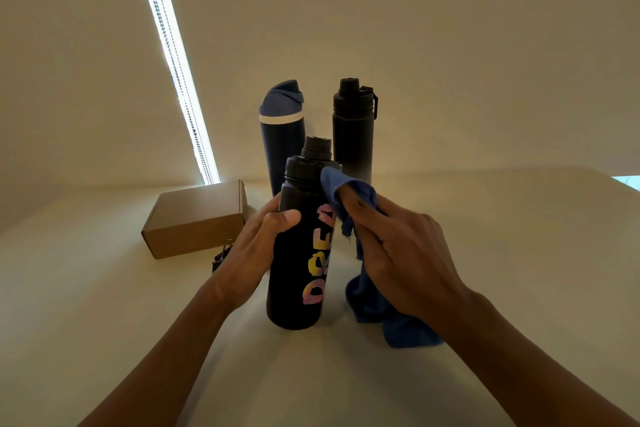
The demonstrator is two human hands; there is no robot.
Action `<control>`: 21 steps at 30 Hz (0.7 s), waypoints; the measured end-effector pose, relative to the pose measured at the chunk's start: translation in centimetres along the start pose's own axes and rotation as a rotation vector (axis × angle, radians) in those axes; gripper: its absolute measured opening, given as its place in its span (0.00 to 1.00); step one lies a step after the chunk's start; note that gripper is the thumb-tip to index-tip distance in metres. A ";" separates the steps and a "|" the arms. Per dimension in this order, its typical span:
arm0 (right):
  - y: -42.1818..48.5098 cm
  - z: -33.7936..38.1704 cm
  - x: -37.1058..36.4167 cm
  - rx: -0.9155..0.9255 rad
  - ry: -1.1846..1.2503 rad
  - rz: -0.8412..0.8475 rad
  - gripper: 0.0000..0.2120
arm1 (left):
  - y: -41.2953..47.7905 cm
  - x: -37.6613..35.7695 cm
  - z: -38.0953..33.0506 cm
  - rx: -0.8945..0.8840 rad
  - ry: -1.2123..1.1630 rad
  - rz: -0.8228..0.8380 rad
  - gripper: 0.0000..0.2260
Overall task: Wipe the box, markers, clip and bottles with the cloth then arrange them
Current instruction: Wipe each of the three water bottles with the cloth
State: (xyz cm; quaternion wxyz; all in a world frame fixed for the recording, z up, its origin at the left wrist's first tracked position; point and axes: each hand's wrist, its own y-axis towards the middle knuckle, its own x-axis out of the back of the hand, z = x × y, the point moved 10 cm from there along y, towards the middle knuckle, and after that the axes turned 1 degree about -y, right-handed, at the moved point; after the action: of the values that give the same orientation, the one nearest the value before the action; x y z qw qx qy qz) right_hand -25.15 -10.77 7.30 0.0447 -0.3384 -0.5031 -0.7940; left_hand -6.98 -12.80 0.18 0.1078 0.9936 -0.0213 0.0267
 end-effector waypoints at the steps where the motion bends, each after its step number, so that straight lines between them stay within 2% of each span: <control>1: -0.2 0.0 -0.5 -0.009 0.012 0.013 0.19 | 0.0 0.2 0.1 0.005 -0.005 -0.010 0.24; 5: -0.4 0.4 0.0 -0.018 -0.051 0.058 0.21 | -0.1 0.2 0.3 0.026 -0.014 -0.011 0.29; 10: 0.1 0.7 0.3 0.009 -0.147 0.028 0.20 | 0.0 0.2 -0.1 0.001 -0.033 -0.010 0.29; 15: -0.6 0.1 -0.2 0.006 -0.105 0.066 0.20 | -0.1 0.1 -0.2 0.016 -0.070 -0.016 0.26; 18: -0.1 -0.3 -0.6 0.007 -0.068 0.013 0.18 | -0.2 0.1 0.0 0.039 -0.094 -0.009 0.34; 21: -0.5 0.3 -1.3 0.017 -0.038 0.009 0.17 | -0.4 0.5 0.1 0.052 -0.154 -0.041 0.36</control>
State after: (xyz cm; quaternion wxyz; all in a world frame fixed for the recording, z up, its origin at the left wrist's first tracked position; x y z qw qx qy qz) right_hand -24.21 -10.67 6.21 0.0415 -0.3553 -0.5092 -0.7828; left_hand -6.49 -12.43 -0.02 0.0803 0.9954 -0.0085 -0.0517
